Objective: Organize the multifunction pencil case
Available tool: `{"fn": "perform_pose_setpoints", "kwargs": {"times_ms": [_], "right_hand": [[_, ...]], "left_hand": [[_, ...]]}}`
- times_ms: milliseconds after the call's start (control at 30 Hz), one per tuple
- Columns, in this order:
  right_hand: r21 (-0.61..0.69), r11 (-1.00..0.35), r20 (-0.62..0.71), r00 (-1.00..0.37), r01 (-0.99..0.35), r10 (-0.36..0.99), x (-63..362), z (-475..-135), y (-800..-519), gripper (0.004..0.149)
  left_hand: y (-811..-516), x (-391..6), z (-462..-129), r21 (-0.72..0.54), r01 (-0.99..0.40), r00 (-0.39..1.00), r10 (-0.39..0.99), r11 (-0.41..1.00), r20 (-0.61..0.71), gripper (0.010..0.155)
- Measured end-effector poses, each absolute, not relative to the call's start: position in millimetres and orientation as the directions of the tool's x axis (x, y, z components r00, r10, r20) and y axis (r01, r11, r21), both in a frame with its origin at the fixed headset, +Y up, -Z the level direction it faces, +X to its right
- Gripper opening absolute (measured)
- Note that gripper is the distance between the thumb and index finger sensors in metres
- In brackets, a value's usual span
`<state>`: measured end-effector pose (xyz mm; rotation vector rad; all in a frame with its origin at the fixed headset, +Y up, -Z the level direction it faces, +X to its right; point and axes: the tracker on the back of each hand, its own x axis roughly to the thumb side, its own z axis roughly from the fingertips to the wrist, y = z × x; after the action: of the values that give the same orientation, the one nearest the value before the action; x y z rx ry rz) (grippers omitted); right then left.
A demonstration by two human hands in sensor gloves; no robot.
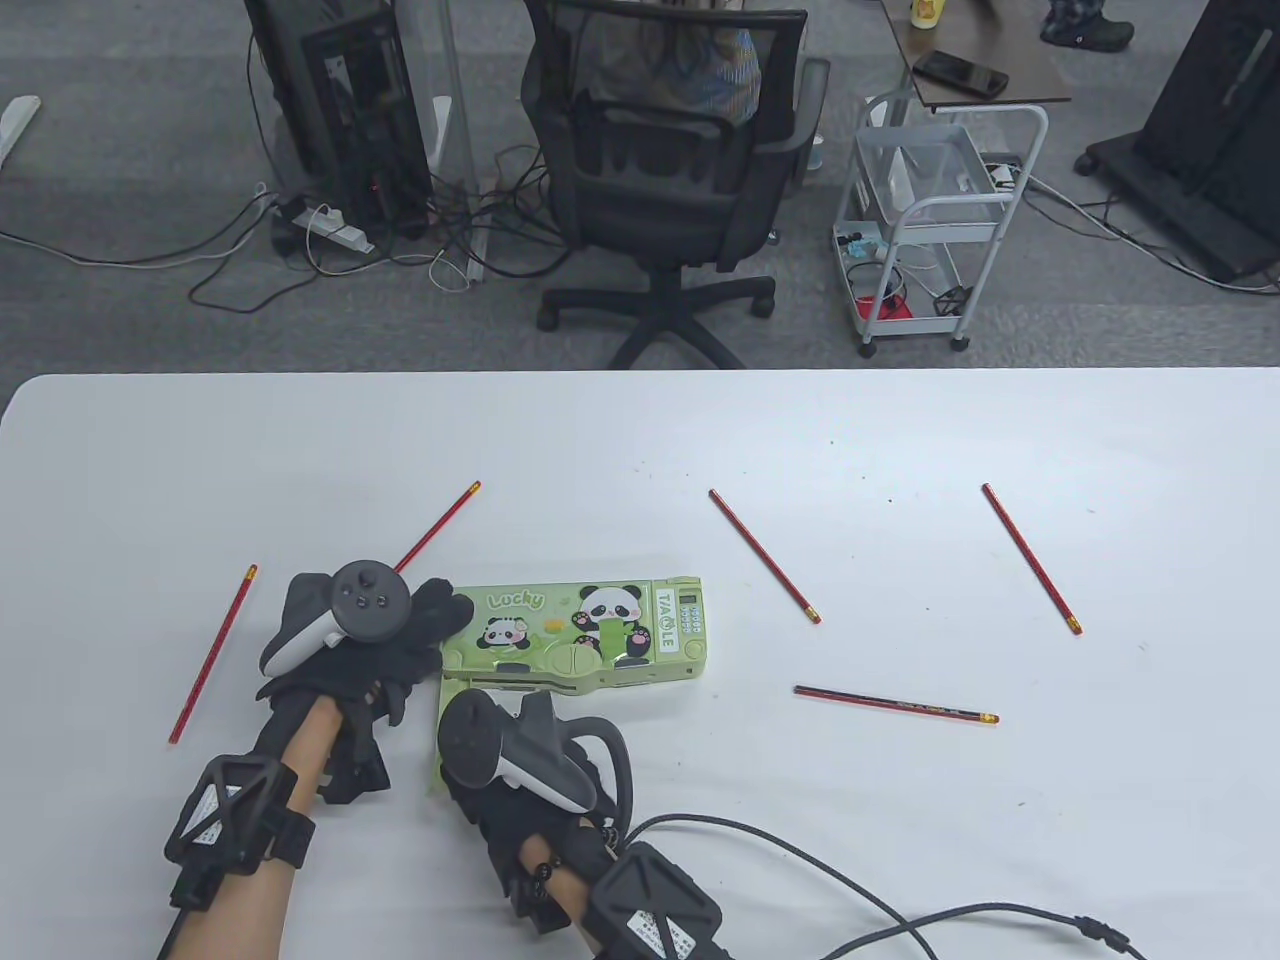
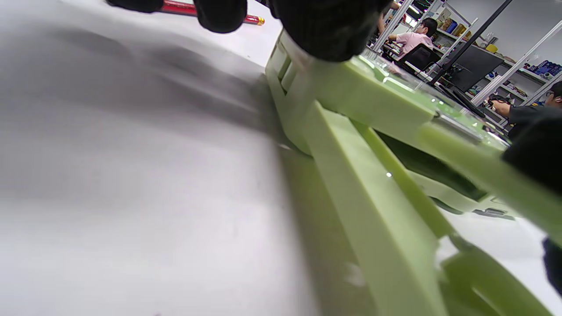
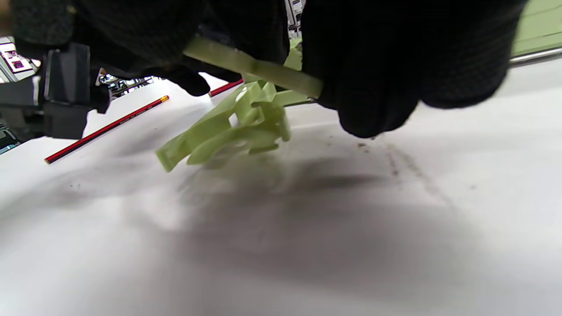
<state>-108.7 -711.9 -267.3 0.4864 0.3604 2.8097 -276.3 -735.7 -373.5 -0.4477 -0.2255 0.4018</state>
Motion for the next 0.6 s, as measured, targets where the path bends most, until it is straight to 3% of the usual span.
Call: {"fn": "perform_pose_setpoints", "kwargs": {"times_ms": [600], "right_hand": [[0.195, -0.981, 0.395, -0.916, 0.015, 0.064, -141, -269, -718, 0.068]], "left_hand": [[-735, -276, -374, -0.460, -0.320, 0.900, 0.418, 0.829, 0.127, 0.061]]}}
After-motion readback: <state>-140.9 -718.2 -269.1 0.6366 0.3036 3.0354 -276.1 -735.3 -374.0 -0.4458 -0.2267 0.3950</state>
